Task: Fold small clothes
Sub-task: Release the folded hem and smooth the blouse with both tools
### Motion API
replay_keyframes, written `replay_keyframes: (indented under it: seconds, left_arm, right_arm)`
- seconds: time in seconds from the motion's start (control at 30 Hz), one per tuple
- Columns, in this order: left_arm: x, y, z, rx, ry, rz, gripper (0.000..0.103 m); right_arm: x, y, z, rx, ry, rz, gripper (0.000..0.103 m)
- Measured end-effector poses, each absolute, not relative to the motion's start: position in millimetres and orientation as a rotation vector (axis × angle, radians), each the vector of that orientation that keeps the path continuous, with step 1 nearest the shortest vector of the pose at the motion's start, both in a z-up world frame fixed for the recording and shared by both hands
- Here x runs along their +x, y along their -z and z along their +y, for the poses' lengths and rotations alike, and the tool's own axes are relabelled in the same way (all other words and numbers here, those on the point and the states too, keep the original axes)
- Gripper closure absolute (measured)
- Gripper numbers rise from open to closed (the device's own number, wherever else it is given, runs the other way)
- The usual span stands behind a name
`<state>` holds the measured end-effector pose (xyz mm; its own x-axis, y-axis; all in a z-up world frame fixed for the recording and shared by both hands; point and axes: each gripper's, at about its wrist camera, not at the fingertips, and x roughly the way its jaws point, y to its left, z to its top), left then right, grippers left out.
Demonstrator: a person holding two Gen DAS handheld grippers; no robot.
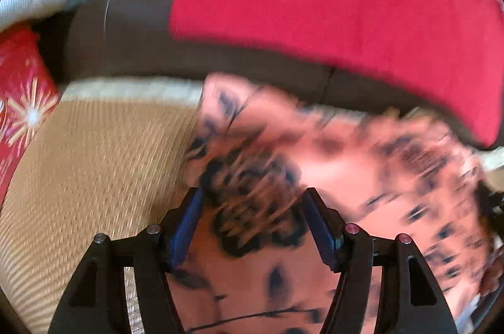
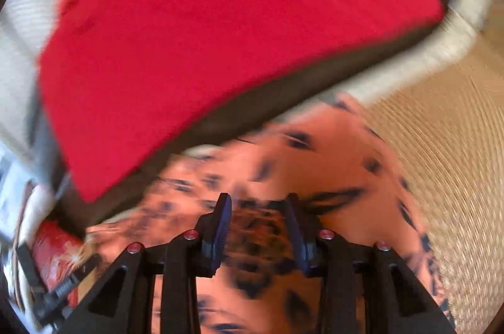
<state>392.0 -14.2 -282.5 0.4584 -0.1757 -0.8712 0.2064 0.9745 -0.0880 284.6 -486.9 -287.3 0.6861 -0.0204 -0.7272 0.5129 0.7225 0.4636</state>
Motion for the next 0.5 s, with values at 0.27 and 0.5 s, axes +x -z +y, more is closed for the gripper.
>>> replay_keyframes:
  seconds: [0.27,0.5]
  left_arm:
    - [357.7,249.7,13.5,-0.065,0.272,1.003,0.036]
    - [323.6,284.9,13.2,0.095,0.223,1.1,0.032]
  right_arm:
    - [248.3,256.0,-454.9,0.693,0.234,0.702,0.066]
    - [222.4,288.5,-442.3,0.698,0.329,0.872,0.066]
